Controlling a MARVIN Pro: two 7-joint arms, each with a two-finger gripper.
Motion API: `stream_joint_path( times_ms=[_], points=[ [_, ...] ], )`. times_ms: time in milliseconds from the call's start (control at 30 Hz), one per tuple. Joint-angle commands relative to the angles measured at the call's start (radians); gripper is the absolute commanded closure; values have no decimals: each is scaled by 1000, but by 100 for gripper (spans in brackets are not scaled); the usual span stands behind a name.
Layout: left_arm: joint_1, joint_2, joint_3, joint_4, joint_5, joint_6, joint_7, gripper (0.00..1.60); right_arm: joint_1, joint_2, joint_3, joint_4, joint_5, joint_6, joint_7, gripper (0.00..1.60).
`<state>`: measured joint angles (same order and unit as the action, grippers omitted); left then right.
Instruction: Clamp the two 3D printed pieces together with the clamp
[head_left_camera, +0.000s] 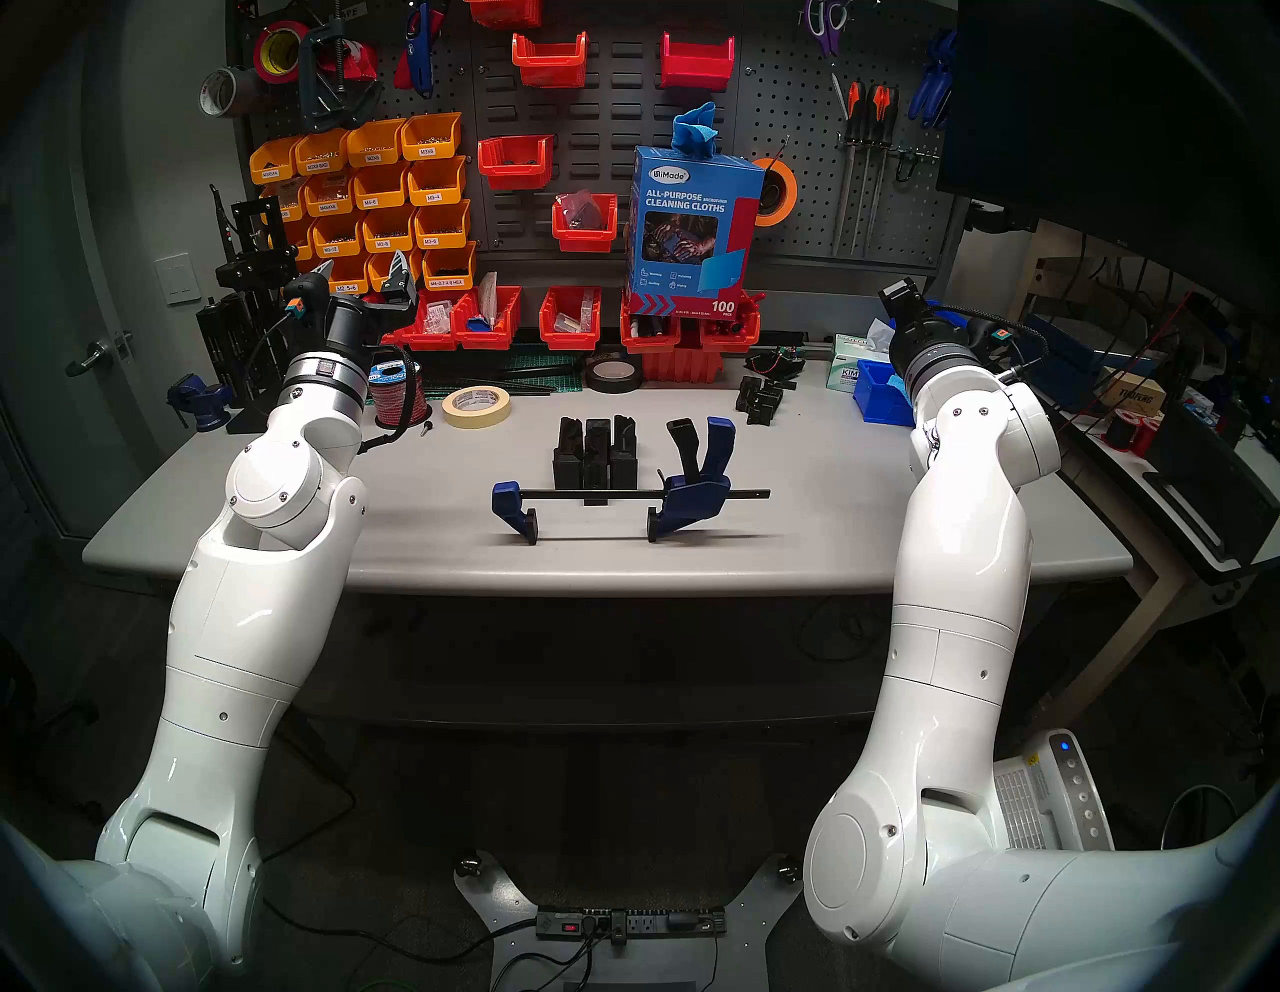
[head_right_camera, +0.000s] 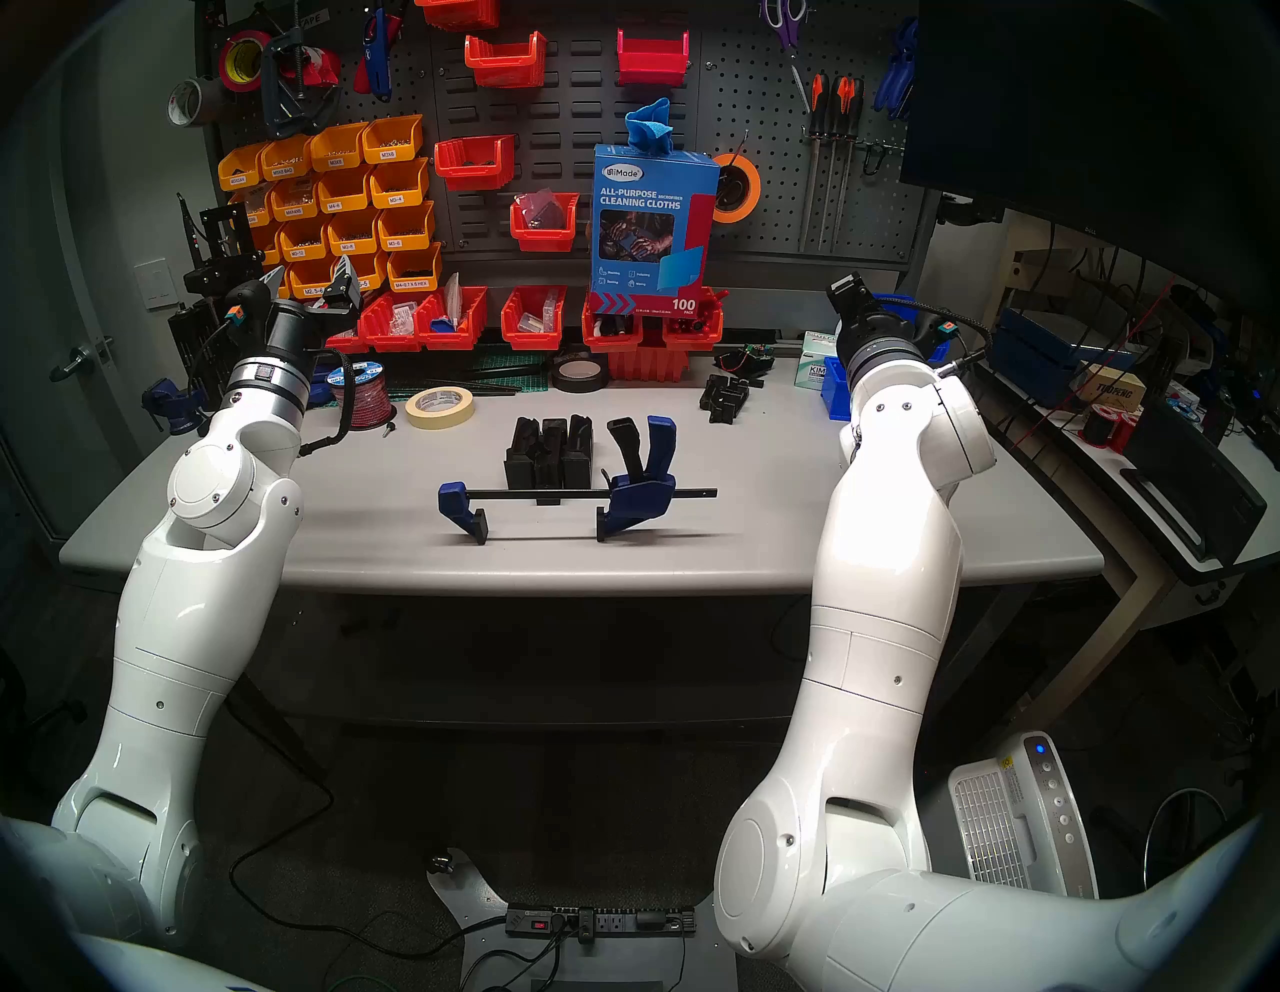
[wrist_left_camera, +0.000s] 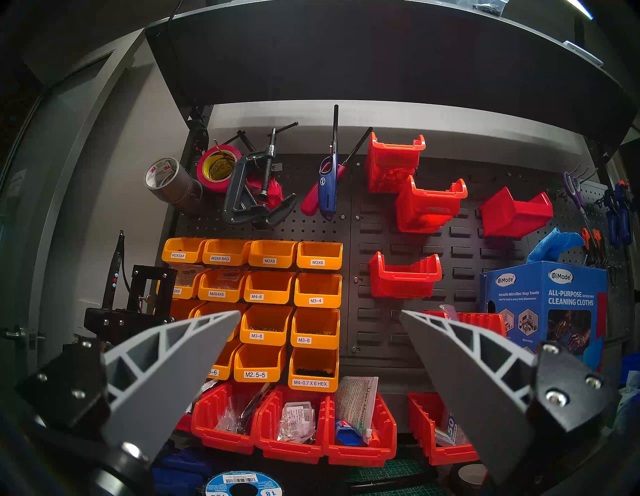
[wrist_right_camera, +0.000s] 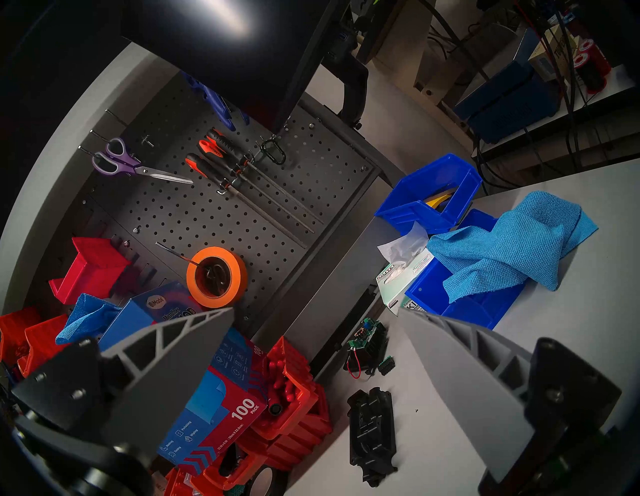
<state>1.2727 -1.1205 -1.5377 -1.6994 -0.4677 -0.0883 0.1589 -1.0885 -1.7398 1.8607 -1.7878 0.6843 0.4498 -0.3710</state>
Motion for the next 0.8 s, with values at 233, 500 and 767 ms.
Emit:
stream_joint_path(
  times_ms=[233,500,767],
  points=[
    [-27,114,-49,37,-176,-46,-240,0,5,1,-2,-10,1,0,1,0],
    [-19,207,-48,40,-331,-52,-387,0,5,1,-2,-9,1,-1,1,0],
    [-30,263,-51,74,-497,-56,-543,0,5,1,-2,-9,1,-1,1,0]
  ],
)
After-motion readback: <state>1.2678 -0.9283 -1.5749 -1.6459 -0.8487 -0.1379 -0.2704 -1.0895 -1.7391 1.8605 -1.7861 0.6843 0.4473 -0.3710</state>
